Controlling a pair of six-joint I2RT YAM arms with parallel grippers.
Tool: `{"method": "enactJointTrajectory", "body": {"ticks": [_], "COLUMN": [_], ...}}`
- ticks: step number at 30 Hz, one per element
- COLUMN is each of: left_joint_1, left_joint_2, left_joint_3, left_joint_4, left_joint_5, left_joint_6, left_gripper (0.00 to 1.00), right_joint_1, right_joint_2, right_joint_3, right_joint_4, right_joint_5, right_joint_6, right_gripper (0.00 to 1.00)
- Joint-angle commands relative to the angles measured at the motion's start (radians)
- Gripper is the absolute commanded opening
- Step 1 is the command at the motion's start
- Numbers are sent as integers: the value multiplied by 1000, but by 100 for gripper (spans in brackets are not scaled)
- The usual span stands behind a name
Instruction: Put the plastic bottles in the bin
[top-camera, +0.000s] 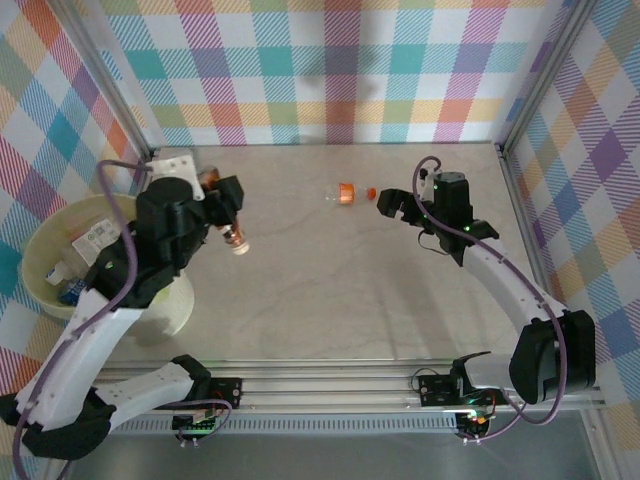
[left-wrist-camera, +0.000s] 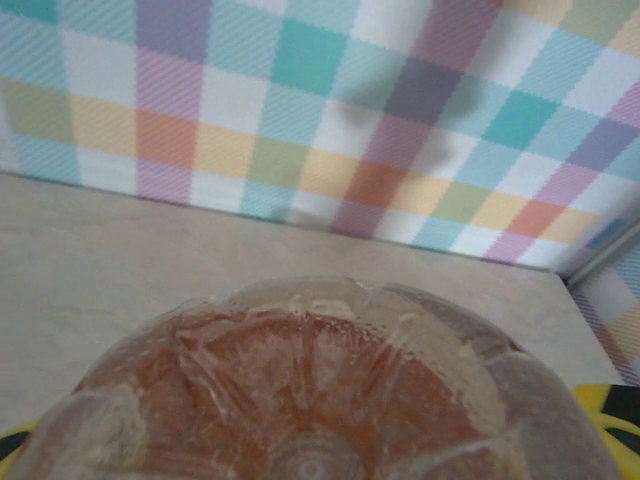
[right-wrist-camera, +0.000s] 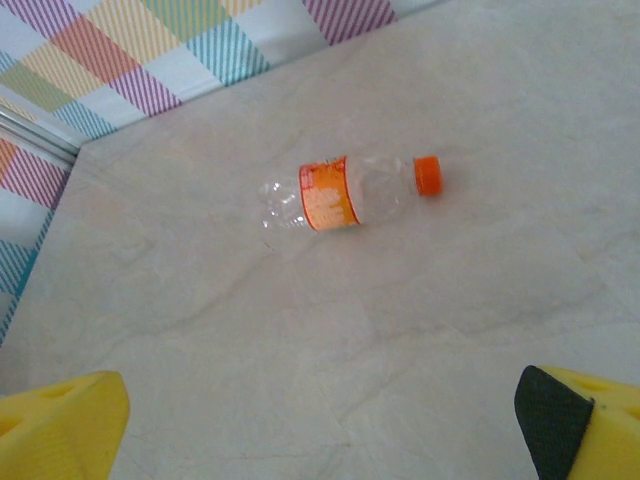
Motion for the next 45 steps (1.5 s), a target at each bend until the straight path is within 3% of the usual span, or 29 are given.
{"method": "enactJointTrajectory", "body": {"ticks": [1,4,9,13,17,19,30,36,42,45], "left_joint_1": [-6,-8,8,130,434,544,1000,1151,1189,1187], "left_joint_2": [-31,-22,46,76,60,56,15,17,41,64], "left_joint_3": [83,152,253,269,212,195,0,-91,-89,-64], "left_joint_4": [-154,-256,-456,-511,-444,-426,-367,-325,-333,-361], "left_joint_5": [-154,-323,-701,-831,-654,-601,-358,-196,-194,-220], "left_joint_6": [104,110,43,8,65,85,165,151,85,47], "left_gripper": [54,54,55,54,54,54,55,57,63,74], "right_joint_1": [-5,-6,-7,-7,-6,-6,-8,-6,-8,-7], "right_joint_2": [-11,-5,4,3,-5,-9,21,9,6,10], "right_joint_3": [27,34,63,88,95,97,182,206,193,193], "right_joint_4": [53,53,56,45,38,28,-45,-41,-59,-62], "right_joint_5": [-16,-24,-94,-106,-108,-106,-99,-133,-116,-114], "right_joint_6": [11,7,10,1,-12,-21,-46,-11,-17,-18], "right_gripper": [100,100,100,100,100,100,100,100,100,100]}}
